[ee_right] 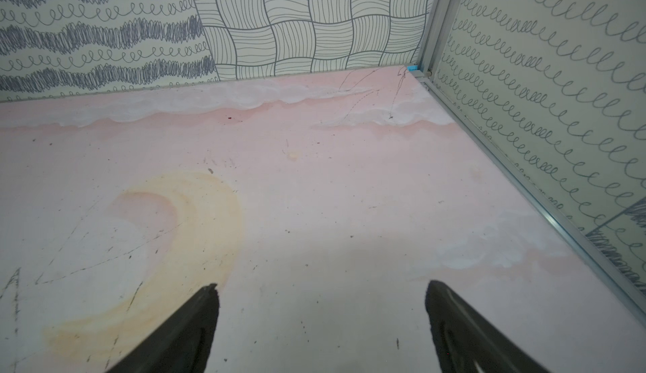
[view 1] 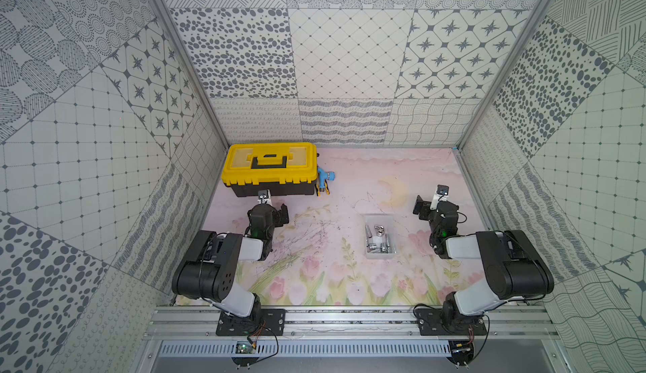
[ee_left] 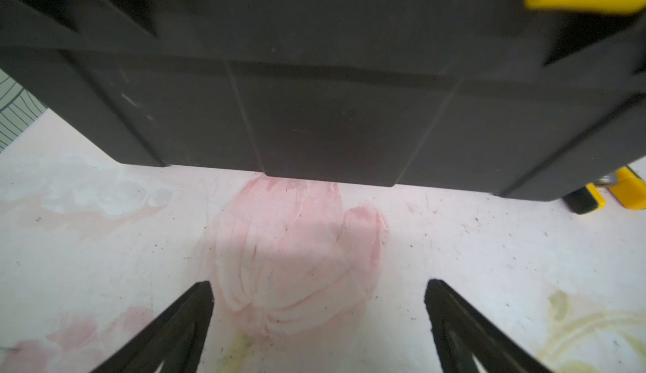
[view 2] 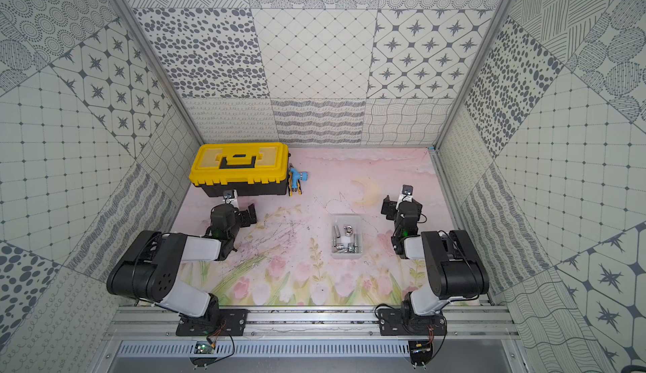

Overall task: Put the socket on the desktop into the storage box
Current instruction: Reset both arms

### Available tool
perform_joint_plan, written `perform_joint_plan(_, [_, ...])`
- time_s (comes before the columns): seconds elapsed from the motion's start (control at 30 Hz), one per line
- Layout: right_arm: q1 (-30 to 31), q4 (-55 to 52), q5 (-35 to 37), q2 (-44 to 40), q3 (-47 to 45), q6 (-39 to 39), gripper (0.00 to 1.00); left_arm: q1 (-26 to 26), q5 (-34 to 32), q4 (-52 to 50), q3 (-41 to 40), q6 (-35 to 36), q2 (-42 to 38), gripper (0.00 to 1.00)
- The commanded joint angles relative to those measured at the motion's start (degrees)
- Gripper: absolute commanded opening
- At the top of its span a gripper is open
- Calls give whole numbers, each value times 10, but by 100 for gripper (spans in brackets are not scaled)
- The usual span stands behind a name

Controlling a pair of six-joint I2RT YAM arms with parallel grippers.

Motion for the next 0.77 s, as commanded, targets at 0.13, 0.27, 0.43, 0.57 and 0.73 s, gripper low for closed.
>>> perform_joint_plan(0.13, [3, 13, 6, -3, 8, -5, 97, 1, 10, 37, 4, 7, 1, 99])
perform_joint_plan(0.27, [3, 13, 5, -3, 8, -5, 97, 1, 10, 37, 3, 7, 1, 99])
perform_joint_plan(0.43, [3, 12, 6, -3, 8, -5, 97, 1, 10, 38, 4, 7, 0, 100])
perform_joint_plan(0.57, [3, 7, 5, -2, 10, -5, 97, 1, 10, 37, 4, 7, 0, 99])
perform_joint_plan(0.73, [4, 12, 5, -3, 9, -6, 97, 1, 11, 39, 3, 7, 0, 99])
